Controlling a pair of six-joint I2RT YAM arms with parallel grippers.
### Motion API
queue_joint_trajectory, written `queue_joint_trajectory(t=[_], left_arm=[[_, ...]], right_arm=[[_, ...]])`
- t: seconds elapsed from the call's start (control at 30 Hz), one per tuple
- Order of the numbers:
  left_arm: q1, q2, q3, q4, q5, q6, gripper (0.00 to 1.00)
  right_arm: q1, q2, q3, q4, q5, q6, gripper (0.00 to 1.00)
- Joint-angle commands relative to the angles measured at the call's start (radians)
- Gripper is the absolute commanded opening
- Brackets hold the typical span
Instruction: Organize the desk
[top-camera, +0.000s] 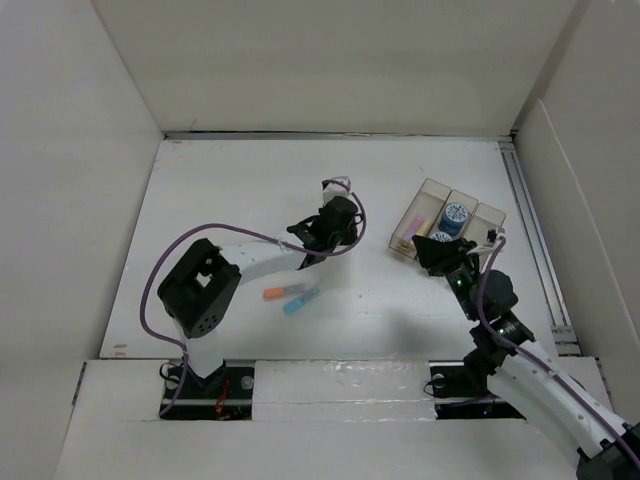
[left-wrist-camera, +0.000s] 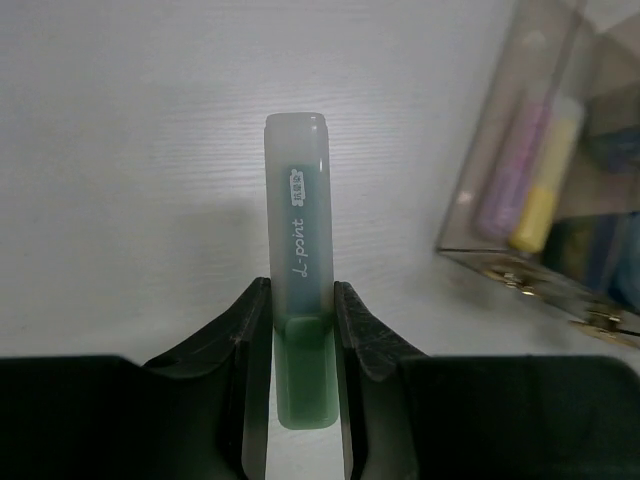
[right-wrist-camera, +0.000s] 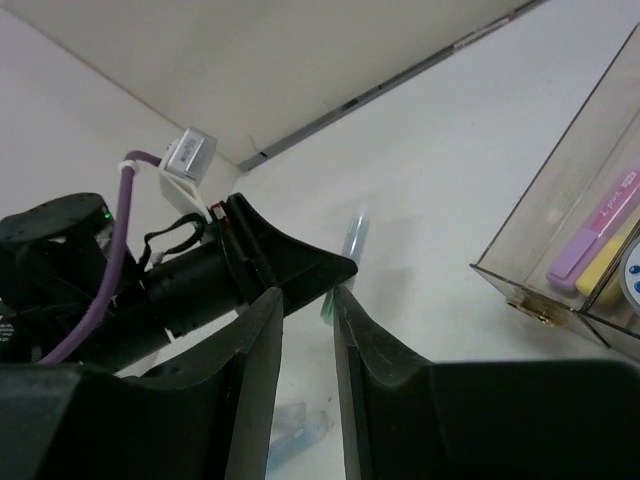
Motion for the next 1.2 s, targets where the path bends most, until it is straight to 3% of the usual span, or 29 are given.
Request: queue_joint_trajectory(t=[0.0, 0.23, 0.5, 0.67, 0.83, 0.87, 1.0, 1.03, 1.17], left_arm=[[-0.013, -0.081, 0.075, 0.124, 0.126, 0.049, 0.0], [-0.041, 0.04, 0.234, 0.233, 0.308, 0.081, 0.0], [-0.041, 0.315, 0.564, 0.19, 0.441, 0.093, 0.0], [-0.041, 0.395, 0.645, 0.162, 0.466, 0.092, 0.01], [-0.041, 0.389, 0.636, 0.158, 0.473, 0.102, 0.25], [-0.041, 0.379, 0.621, 0.155, 0.47, 0.11, 0.35], [-0.041, 0.336, 0.569, 0.165, 0.429, 0.122, 0.43], [-0.041, 0.294, 0.517, 0.187, 0.42, 0.133, 0.51], [-0.041, 0.252, 0.437, 0.204, 0.395, 0.141, 0.52]], right_arm=[[0.01, -0.07, 0.031, 0.01, 0.035, -0.006, 0.32], [0.01, -0.259, -0.022, -0.021, 0.112, 0.006, 0.34], [0.01, -0.196, 0.01, -0.035, 0.089, 0.002, 0.34], [0.01, -0.188, 0.011, -0.032, 0.081, -0.001, 0.34], [0.01, -0.176, 0.014, -0.021, 0.069, -0.001, 0.34], [0.01, -0.162, 0.01, -0.014, 0.072, 0.002, 0.34], [0.01, -0.151, 0.017, -0.015, 0.057, -0.003, 0.34], [0.01, -0.15, 0.011, -0.012, 0.072, 0.0, 0.34], [0.01, -0.15, 0.013, -0.007, 0.06, -0.004, 0.34]])
